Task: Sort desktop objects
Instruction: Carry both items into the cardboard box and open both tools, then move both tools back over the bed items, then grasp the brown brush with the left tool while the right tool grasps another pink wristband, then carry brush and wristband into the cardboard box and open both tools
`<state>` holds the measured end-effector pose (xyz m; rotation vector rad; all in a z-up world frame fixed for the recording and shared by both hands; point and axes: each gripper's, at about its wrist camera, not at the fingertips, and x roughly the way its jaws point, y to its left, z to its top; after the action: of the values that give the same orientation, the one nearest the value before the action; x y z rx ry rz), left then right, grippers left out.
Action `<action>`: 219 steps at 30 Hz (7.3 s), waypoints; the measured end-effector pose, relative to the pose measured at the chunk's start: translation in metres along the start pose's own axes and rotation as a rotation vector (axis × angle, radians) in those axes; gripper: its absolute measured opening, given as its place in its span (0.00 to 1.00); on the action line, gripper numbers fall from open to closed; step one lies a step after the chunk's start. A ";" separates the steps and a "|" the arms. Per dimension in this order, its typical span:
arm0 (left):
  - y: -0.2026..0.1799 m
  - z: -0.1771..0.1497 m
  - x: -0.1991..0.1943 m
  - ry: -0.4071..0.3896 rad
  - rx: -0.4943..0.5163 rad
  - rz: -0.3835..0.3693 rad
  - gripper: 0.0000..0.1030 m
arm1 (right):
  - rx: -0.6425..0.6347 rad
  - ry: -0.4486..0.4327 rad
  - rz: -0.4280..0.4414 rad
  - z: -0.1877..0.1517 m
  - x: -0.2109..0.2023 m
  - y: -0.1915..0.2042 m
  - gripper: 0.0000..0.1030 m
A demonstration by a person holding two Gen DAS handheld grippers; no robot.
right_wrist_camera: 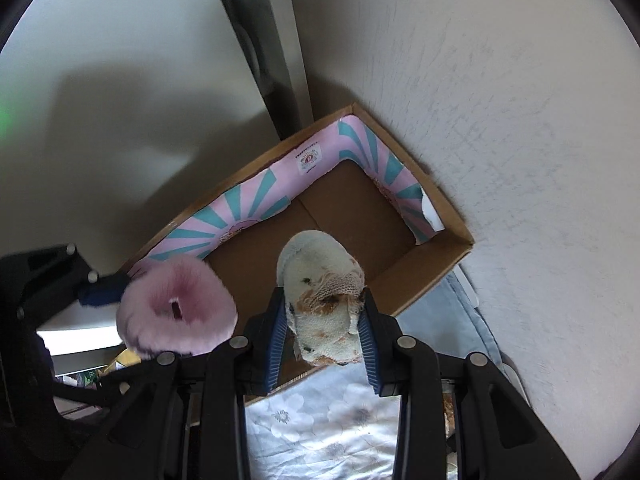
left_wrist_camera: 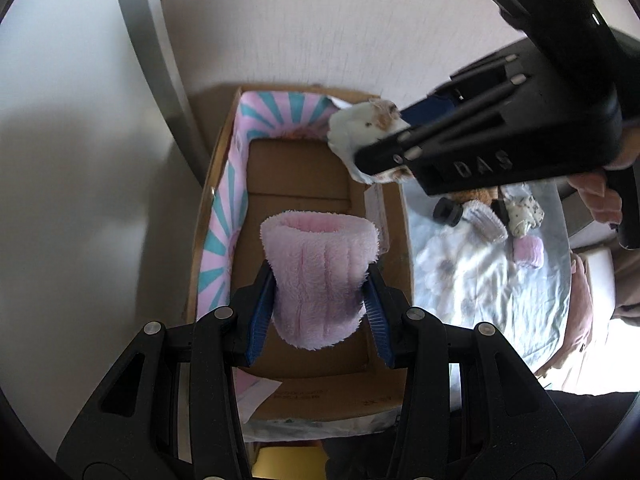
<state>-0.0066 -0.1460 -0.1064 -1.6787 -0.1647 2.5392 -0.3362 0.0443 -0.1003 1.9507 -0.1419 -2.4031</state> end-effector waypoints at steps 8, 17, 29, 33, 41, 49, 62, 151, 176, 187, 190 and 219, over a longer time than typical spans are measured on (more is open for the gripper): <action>0.002 -0.004 0.020 0.037 0.011 -0.007 0.38 | 0.005 0.036 -0.003 0.007 0.014 0.002 0.31; 0.004 -0.002 0.026 0.062 0.019 -0.013 0.38 | -0.008 0.059 0.009 0.013 0.015 0.003 0.31; 0.003 -0.007 0.036 0.091 0.002 0.028 1.00 | 0.022 0.043 -0.033 0.012 0.016 0.000 0.61; 0.000 -0.009 0.034 0.084 0.006 0.029 1.00 | 0.048 0.029 -0.059 0.004 0.003 -0.004 0.61; -0.014 -0.008 0.014 0.029 0.049 0.071 1.00 | 0.058 -0.009 -0.056 -0.020 -0.017 -0.013 0.61; -0.035 0.000 0.004 0.010 0.086 0.035 1.00 | 0.108 -0.041 -0.093 -0.052 -0.040 -0.037 0.61; -0.099 0.038 -0.015 -0.042 0.197 0.015 1.00 | 0.235 -0.075 -0.162 -0.138 -0.098 -0.089 0.61; -0.273 0.046 0.086 0.060 1.112 -0.308 0.28 | 0.271 -0.150 -0.163 -0.354 -0.040 -0.134 0.38; -0.138 0.084 -0.041 -0.122 0.738 -0.093 0.28 | 0.118 -0.224 -0.166 -0.202 -0.117 -0.135 0.38; -0.051 0.064 -0.060 -0.135 0.389 0.020 0.28 | 0.028 -0.210 -0.101 -0.112 -0.102 -0.097 0.38; -0.033 0.058 -0.062 -0.157 0.283 0.079 0.28 | 0.015 -0.206 -0.092 -0.090 -0.094 -0.083 0.38; 0.011 -0.037 0.044 0.008 -0.211 0.161 0.28 | 0.189 -0.085 0.055 -0.001 0.035 -0.031 0.38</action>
<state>0.0102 -0.1496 -0.1619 -1.8455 -0.3192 2.7153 -0.3412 0.0723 -0.1375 1.8883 -0.4350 -2.5202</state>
